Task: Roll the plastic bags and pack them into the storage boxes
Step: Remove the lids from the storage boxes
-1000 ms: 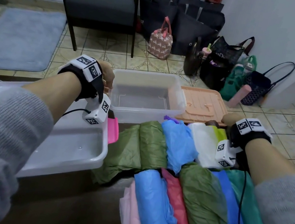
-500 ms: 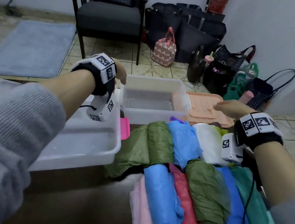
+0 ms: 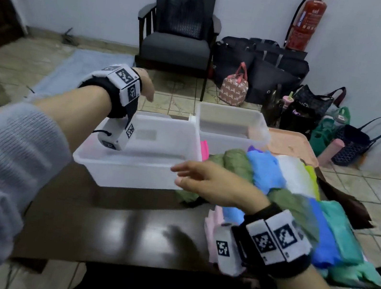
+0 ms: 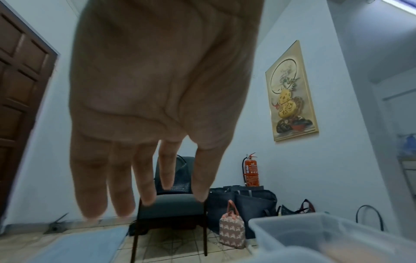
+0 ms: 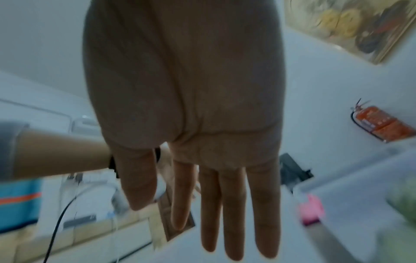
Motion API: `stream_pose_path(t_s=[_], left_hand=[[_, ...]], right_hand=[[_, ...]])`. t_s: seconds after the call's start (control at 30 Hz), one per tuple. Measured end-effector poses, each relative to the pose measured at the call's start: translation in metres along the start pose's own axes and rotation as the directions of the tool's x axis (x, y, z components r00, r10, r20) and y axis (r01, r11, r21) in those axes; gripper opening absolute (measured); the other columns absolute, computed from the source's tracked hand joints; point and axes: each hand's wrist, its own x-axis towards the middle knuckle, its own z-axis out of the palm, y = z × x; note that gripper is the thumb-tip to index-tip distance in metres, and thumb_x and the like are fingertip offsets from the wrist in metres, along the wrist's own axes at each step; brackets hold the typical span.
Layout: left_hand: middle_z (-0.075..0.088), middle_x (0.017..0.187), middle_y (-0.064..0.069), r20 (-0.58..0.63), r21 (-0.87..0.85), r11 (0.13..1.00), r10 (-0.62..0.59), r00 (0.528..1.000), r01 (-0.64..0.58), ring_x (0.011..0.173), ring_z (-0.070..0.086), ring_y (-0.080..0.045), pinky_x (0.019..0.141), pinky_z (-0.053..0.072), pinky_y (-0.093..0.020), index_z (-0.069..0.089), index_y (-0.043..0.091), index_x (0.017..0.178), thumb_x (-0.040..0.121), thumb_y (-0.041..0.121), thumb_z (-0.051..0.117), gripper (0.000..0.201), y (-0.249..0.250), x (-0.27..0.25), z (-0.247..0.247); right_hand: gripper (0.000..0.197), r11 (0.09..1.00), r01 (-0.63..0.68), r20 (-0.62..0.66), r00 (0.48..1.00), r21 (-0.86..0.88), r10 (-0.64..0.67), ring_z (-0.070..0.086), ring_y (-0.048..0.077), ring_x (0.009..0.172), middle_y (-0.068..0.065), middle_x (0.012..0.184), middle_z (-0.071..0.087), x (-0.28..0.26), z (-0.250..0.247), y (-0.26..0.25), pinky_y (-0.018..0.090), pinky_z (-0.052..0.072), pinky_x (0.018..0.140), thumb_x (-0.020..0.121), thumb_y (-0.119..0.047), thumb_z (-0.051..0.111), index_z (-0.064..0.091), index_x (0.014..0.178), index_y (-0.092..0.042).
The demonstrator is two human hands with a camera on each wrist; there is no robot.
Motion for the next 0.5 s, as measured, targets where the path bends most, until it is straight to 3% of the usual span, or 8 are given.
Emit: stream_pose_path(t_s=[0.07, 0.13, 0.17, 0.27, 0.33, 0.4, 0.5], left_hand=[[0.051, 0.131, -0.021, -0.08, 0.049, 0.997, -0.053, 0.995, 0.057, 0.119, 0.051, -0.034, 0.093, 0.042, -0.04, 0.052, -0.007, 0.118, 0.089, 0.013, 0.062, 0.036, -0.025, -0.011, 0.006], [0.056, 0.123, -0.023, -0.125, 0.051, 0.993, -0.096, 0.988, 0.103, 0.114, 0.053, -0.036, 0.089, 0.044, -0.039, 0.056, -0.005, 0.09, 0.089, 0.01, 0.059, 0.016, -0.05, -0.021, 0.017], [0.057, 0.12, -0.023, -0.123, 0.045, 0.99, -0.131, 0.984, 0.137, 0.112, 0.054, -0.036, 0.087, 0.044, -0.039, 0.056, -0.006, 0.088, 0.089, 0.009, 0.057, 0.015, -0.064, -0.024, 0.022], [0.055, 0.125, -0.022, -0.097, 0.043, 0.985, -0.165, 0.982, 0.17, 0.115, 0.052, -0.036, 0.087, 0.042, -0.04, 0.055, -0.005, 0.116, 0.091, 0.014, 0.056, 0.032, -0.09, -0.037, 0.042], [0.054, 0.125, -0.022, -0.086, 0.013, 0.983, -0.18, 0.98, 0.181, 0.117, 0.051, -0.036, 0.088, 0.042, -0.039, 0.055, -0.007, 0.115, 0.092, 0.013, 0.056, 0.031, -0.1, -0.044, 0.054], [0.057, 0.12, -0.022, -0.128, -0.034, 0.982, -0.189, 0.974, 0.186, 0.115, 0.054, -0.036, 0.087, 0.044, -0.039, 0.058, -0.009, 0.101, 0.091, 0.009, 0.055, 0.02, -0.107, -0.048, 0.065], [0.058, 0.121, -0.026, -0.152, -0.228, 0.947, -0.262, 0.953, 0.224, 0.113, 0.057, -0.037, 0.092, 0.048, -0.04, 0.055, -0.01, 0.118, 0.087, 0.011, 0.063, 0.038, -0.123, -0.049, 0.078]], right_hand=[[0.038, 0.999, 0.021, 0.017, 1.0, -0.028, -0.021, 0.055, 0.014, 0.118, 0.003, 0.129, 0.059, 0.011, 0.047, -0.001, 0.029, 0.04, 0.104, 0.094, -0.031, 0.053, 0.054, 0.129, -0.018], [0.041, 0.998, -0.018, 0.003, 1.0, -0.065, 0.018, 0.048, 0.018, 0.126, 0.004, 0.134, 0.054, 0.025, 0.093, 0.003, 0.028, 0.035, 0.107, 0.095, -0.035, 0.05, 0.053, 0.131, -0.016], [0.044, 0.995, -0.052, -0.016, 0.999, -0.08, 0.051, 0.041, 0.021, 0.132, 0.007, 0.139, 0.049, 0.033, 0.116, 0.006, 0.03, 0.031, 0.109, 0.095, -0.037, 0.048, 0.049, 0.134, -0.016], [0.057, 0.97, -0.173, -0.097, 0.983, -0.174, 0.157, 0.009, 0.029, 0.145, 0.012, 0.155, 0.018, 0.047, 0.173, 0.014, 0.044, 0.011, 0.117, 0.096, -0.045, 0.04, 0.028, 0.146, -0.02], [0.062, 0.943, -0.224, -0.157, 0.969, -0.245, 0.19, -0.006, 0.03, 0.145, 0.008, 0.159, 0.0, 0.05, 0.198, 0.021, 0.05, 0.0, 0.115, 0.097, -0.049, 0.034, 0.013, 0.15, -0.025], [0.063, 0.915, -0.238, -0.195, 0.964, -0.326, 0.181, -0.013, 0.029, 0.145, 0.006, 0.158, -0.01, 0.052, 0.211, 0.028, 0.052, -0.006, 0.114, 0.097, -0.053, 0.026, 0.005, 0.151, -0.028], [0.063, 0.905, -0.231, -0.217, 0.963, -0.358, 0.16, -0.014, 0.029, 0.144, 0.004, 0.158, -0.011, 0.055, 0.216, 0.036, 0.051, -0.007, 0.114, 0.097, -0.054, 0.024, 0.004, 0.151, -0.028]])
